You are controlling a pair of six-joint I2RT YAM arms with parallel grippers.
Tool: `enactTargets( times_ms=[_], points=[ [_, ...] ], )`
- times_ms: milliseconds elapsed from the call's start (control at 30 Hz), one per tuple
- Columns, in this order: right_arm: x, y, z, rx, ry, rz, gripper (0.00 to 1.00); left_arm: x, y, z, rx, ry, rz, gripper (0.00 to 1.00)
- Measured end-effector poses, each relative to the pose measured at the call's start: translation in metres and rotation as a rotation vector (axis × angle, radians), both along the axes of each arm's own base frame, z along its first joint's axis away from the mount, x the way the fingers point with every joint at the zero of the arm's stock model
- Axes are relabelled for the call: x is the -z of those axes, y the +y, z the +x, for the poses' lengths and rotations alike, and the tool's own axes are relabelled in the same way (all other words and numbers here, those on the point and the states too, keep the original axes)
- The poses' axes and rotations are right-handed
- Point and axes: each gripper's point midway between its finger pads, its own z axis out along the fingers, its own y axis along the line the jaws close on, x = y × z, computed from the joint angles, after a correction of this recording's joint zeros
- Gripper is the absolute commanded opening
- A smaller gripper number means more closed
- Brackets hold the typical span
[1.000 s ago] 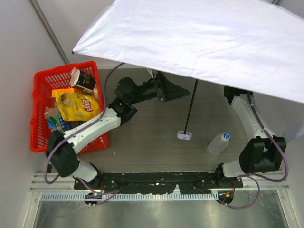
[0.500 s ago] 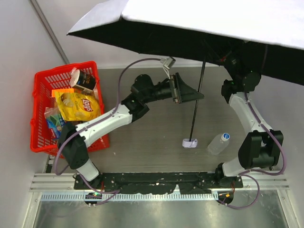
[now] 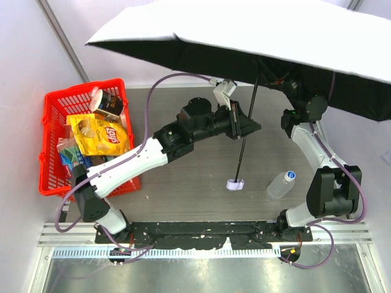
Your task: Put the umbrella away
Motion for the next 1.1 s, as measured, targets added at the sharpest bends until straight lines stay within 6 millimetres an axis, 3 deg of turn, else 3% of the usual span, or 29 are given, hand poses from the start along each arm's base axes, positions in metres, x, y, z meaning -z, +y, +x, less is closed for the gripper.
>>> enactTargets(
  times_ms=[267,400,467,700,867,1100],
  points=[
    [0.007,-0.002,0.019,0.273,0.107,-0.182,0.60,0.032,0.032,0.017,-0.338,-0.176,0.281,0.00],
    [0.006,-0.009,0.026,0.417,0.126,-0.276,0.61,0.040,0.046,0.029,-0.432,-0.230,0.368,0.00],
    [0.017,-0.010,0.031,0.467,0.147,-0.320,0.61,0.041,0.050,0.033,-0.456,-0.249,0.389,0.00],
    [0.032,0.006,0.036,0.510,0.132,-0.386,0.60,0.047,0.060,0.037,-0.492,-0.250,0.445,0.00],
    [0.023,0.021,0.029,0.526,0.060,-0.394,0.61,0.040,0.059,0.035,-0.489,-0.245,0.429,0.00],
    [-0.007,0.015,0.021,0.561,-0.032,-0.302,0.64,0.025,0.046,0.023,-0.387,-0.164,0.323,0.00]
  ],
)
